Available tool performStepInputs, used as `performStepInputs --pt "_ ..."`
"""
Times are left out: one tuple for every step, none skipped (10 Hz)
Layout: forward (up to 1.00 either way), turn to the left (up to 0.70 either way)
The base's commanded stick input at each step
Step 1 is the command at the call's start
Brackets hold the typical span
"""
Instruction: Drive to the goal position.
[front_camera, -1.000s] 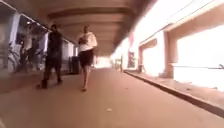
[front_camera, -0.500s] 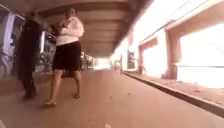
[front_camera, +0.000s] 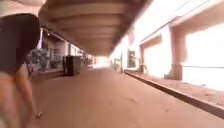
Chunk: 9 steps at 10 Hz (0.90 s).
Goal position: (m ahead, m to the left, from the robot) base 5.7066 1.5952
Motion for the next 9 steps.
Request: performStepInputs --pt "0.70 0.00" --pt "0.70 0.00" --pt "0.70 0.00" --pt "0.70 0.00" --pt "0.70 0.00" --pt "0.74 0.00" --pt "0.80 0.00" --pt "0.85 0.00" --pt "0.85 0.00"
